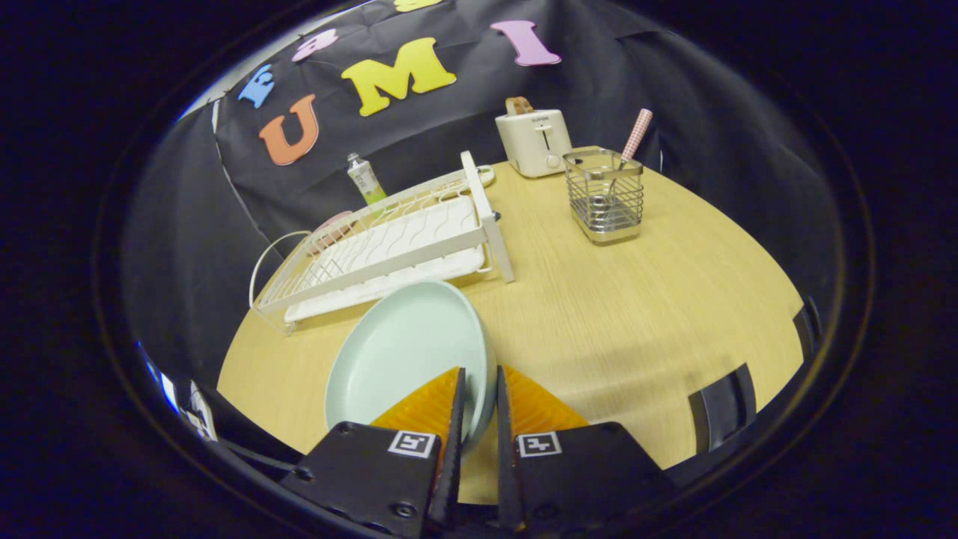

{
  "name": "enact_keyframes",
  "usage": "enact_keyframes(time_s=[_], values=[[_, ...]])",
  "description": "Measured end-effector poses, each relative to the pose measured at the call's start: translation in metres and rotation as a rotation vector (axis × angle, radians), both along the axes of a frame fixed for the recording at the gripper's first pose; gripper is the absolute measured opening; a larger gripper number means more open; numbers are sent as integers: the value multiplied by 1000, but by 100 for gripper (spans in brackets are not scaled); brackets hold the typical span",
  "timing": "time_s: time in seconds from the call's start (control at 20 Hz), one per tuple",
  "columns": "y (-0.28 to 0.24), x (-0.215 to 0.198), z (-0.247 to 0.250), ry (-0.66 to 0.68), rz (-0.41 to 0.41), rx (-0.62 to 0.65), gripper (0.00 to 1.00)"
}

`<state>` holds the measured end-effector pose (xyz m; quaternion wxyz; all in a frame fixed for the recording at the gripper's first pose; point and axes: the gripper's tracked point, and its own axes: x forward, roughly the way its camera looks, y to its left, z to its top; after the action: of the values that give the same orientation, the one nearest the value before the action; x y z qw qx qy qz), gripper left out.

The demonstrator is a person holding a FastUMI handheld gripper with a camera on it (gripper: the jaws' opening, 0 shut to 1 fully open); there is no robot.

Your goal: Take the plate from the dish rack, then take the spoon from the basket and place it into the plate.

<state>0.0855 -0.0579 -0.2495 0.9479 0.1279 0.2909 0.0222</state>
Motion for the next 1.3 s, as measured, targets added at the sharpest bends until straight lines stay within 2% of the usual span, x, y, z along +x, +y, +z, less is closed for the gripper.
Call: enact_keyframes(time_s=[0.05,0.1,0.25,0.35,0.45,0.65,0.9,1.1,1.3], values=[[-5,5,6,-55,-3,-6,27],[-7,5,16,-121,2,-18,36],[-38,16,31,-232,-55,-114,74],[-50,21,41,-290,-62,-144,99],[-60,25,53,-350,-54,-149,99],[-101,43,76,-432,-116,-215,100],[-156,70,96,-457,-187,-237,100],[-191,99,102,-427,-210,-222,100],[-203,126,114,-433,-184,-211,99]])
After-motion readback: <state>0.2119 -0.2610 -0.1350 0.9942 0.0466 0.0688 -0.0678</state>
